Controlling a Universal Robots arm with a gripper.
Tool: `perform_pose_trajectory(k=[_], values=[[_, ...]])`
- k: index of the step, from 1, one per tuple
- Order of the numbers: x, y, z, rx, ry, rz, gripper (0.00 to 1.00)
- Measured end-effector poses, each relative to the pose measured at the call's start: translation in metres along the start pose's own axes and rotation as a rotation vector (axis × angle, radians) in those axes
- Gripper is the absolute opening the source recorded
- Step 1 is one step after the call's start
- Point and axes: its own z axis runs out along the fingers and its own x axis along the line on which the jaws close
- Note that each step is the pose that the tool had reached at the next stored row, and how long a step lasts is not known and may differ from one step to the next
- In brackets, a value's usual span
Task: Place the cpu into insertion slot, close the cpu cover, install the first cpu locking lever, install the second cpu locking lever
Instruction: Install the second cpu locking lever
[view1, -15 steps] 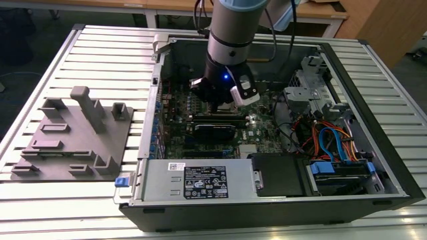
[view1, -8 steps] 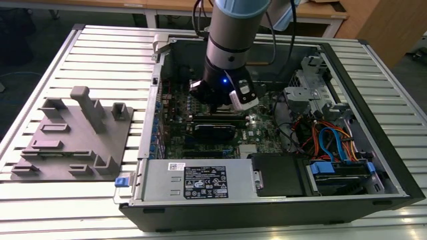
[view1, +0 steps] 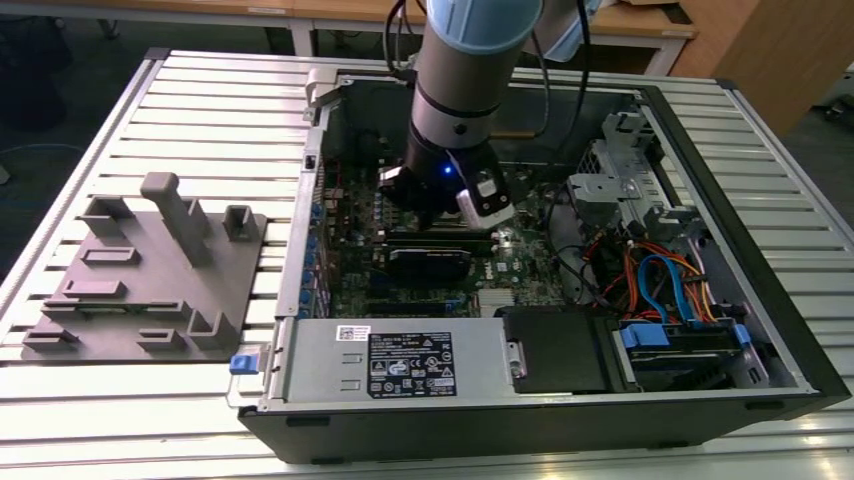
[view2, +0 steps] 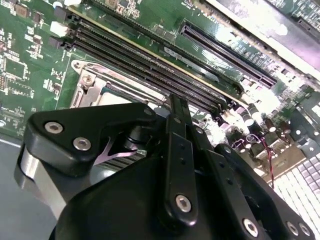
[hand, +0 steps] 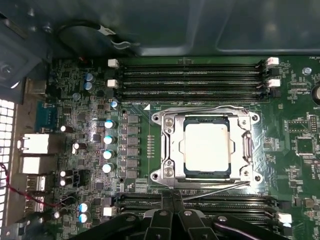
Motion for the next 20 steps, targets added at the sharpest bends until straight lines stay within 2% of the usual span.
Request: perform_pose_trajectory(k=[4,12,17,20], values=[[0.0012,-0.0008,0.0024,-0.0037,0.0003,0.000,0.11],[0.0020,-0.0067,0.0018,-0.0347,0.0006,-0.001,0.11],[0.0021,-0.0117,0.0011,-0.0480,0.0007,-0.001,0.11],[0.0021,-0.0135,0.0011,-0.0518,0.0006,0.000,0.11]])
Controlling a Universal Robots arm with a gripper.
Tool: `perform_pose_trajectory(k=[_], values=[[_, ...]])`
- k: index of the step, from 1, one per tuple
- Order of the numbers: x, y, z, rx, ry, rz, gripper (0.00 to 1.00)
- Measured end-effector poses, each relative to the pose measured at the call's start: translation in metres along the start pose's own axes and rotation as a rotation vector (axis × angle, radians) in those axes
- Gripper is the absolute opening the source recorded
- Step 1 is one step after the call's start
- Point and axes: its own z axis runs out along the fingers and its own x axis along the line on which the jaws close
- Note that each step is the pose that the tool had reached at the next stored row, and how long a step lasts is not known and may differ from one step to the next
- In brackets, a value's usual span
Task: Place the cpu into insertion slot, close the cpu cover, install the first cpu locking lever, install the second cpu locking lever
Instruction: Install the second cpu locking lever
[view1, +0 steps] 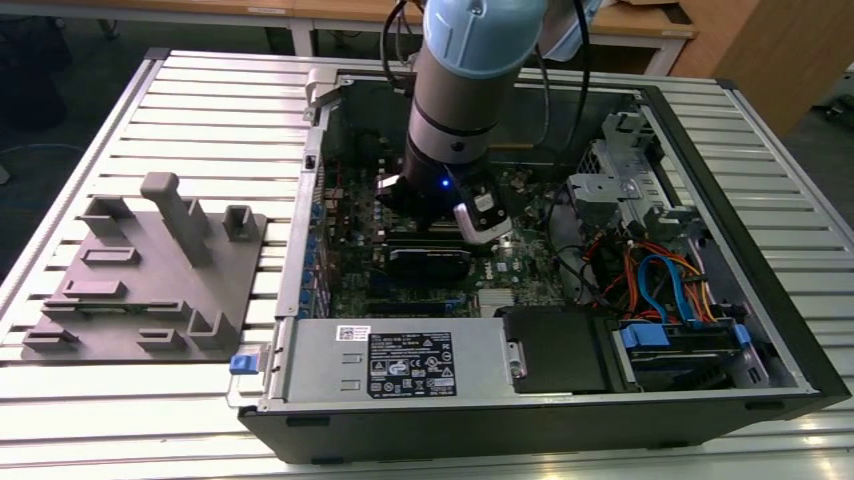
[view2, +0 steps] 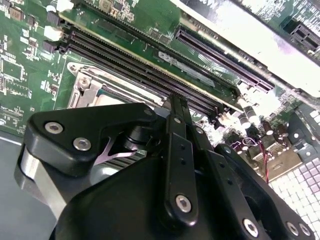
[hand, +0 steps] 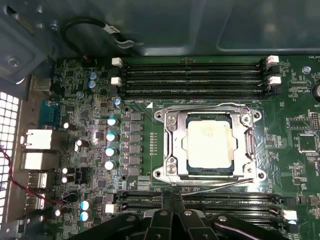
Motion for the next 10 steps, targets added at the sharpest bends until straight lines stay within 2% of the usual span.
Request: perform_pose_trajectory(k=[10], values=[[0.0027,-0.0018,0.0081,-0.0064,-0.0002,0.001,0.11]])
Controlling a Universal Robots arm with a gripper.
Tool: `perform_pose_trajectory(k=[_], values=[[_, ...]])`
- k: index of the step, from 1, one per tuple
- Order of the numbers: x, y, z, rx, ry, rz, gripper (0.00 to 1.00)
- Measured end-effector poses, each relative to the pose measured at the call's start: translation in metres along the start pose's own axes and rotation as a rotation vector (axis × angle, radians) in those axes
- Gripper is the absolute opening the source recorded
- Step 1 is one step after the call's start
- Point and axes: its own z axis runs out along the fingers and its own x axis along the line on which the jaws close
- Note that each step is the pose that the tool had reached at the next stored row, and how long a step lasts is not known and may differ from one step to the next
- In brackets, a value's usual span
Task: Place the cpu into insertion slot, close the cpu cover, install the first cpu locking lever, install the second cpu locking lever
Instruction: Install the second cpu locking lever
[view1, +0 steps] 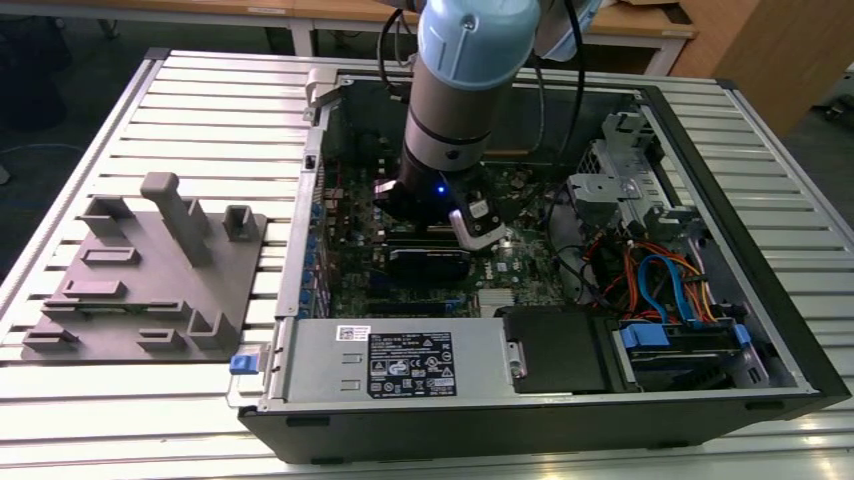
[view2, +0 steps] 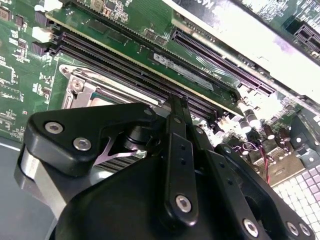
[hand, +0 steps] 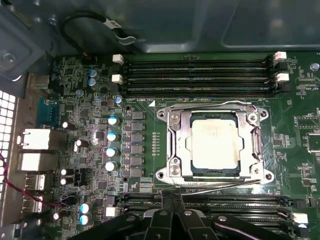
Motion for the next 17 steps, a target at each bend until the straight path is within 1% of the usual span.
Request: perform_pose_trajectory(k=[4,7,9,13,17], values=[[-0.0001,0.0000,0.0005,-0.0007,-0.0001,0.000,0.11],[-0.0001,-0.0003,0.0019,-0.0053,0.0001,0.000,0.11],[-0.0001,-0.0004,0.0024,-0.0110,0.0002,-0.001,0.11],[0.0002,-0.0004,0.0041,-0.0266,0.0004,-0.002,0.11],[0.0026,-0.0003,0.0066,-0.0382,0.0007,-0.002,0.11]])
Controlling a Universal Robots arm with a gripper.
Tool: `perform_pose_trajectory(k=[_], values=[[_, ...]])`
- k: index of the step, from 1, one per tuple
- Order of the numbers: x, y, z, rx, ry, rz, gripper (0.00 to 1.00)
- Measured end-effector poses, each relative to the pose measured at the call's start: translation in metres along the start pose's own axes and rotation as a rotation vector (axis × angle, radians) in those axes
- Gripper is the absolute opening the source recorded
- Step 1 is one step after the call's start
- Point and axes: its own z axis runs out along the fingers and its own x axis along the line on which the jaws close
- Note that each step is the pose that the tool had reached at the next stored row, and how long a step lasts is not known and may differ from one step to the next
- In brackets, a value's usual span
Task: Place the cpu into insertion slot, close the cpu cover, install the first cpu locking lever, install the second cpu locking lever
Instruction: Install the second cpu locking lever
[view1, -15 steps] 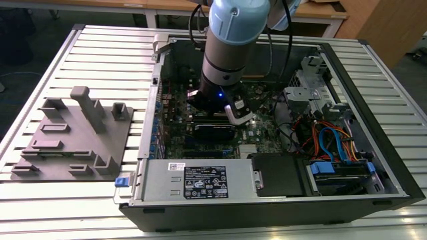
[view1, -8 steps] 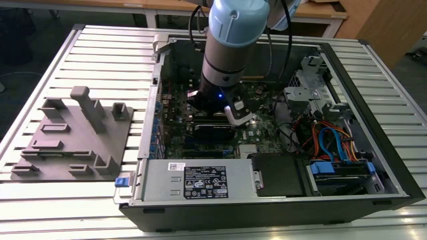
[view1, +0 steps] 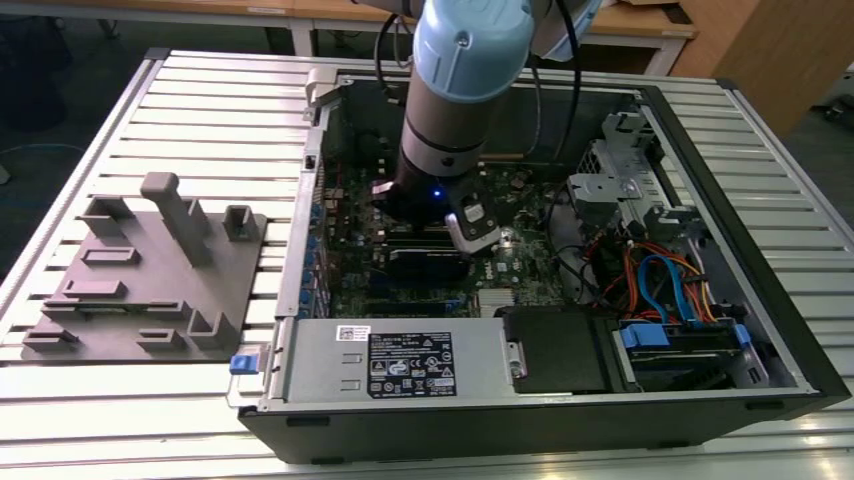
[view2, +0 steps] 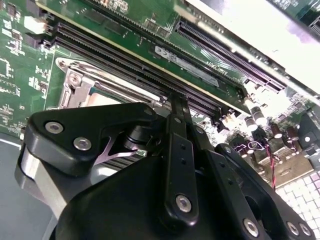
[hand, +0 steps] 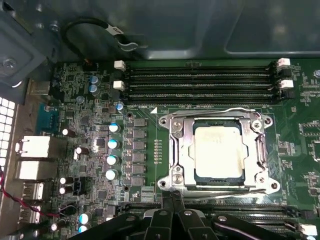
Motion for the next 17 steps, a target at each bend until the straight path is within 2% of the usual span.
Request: perform_pose_trajectory(k=[3,8,17], values=[[0.0019,0.0001,0.0020,-0.0080,0.0004,0.000,0.11],[0.0037,0.0010,0.0033,-0.0294,0.0007,-0.002,0.11],[0.0061,0.0020,0.0072,-0.0552,0.0012,-0.003,0.11]])
